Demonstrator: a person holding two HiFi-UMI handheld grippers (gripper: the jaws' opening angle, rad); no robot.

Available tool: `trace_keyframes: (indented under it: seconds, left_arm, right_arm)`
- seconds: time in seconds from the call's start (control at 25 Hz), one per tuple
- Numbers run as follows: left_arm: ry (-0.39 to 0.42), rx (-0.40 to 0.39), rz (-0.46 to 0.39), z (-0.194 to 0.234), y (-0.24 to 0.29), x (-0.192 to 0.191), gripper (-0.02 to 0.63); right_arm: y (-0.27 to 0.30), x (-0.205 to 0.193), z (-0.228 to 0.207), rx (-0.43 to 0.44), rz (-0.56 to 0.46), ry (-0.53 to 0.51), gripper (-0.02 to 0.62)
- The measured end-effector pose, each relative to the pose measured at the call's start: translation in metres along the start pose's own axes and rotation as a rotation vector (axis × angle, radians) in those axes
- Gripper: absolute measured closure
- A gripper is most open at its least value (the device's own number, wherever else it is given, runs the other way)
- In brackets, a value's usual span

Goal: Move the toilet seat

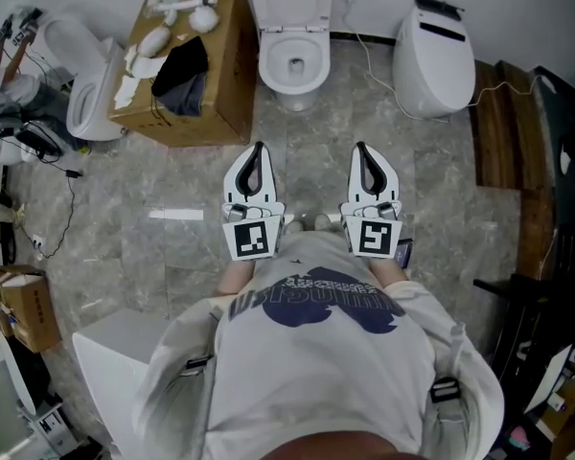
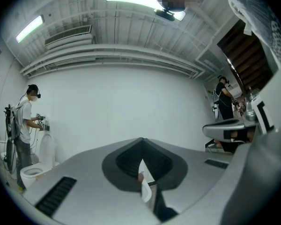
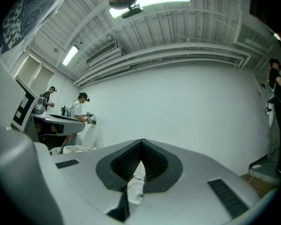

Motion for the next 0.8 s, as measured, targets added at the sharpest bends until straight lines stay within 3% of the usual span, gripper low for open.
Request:
trace_keyframes:
  seconds: [0.8]
  left_arm:
    - [0.024, -0.016, 0.004, 0.0008, 0.0110, 0.0024, 0.609]
  right_arm:
    - [0.0087, 0.0029, 0.0034, 0.015, -0.001, -0.011, 0.588]
Point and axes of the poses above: the fingertips, and each gripper's own axes: y forward along the fingers, z to its left, x out of its top, the point moved 1 cm from there along -y, backward along the fingers, and after that the axes turned 9 degrees about -x, right-handed, at the moved point
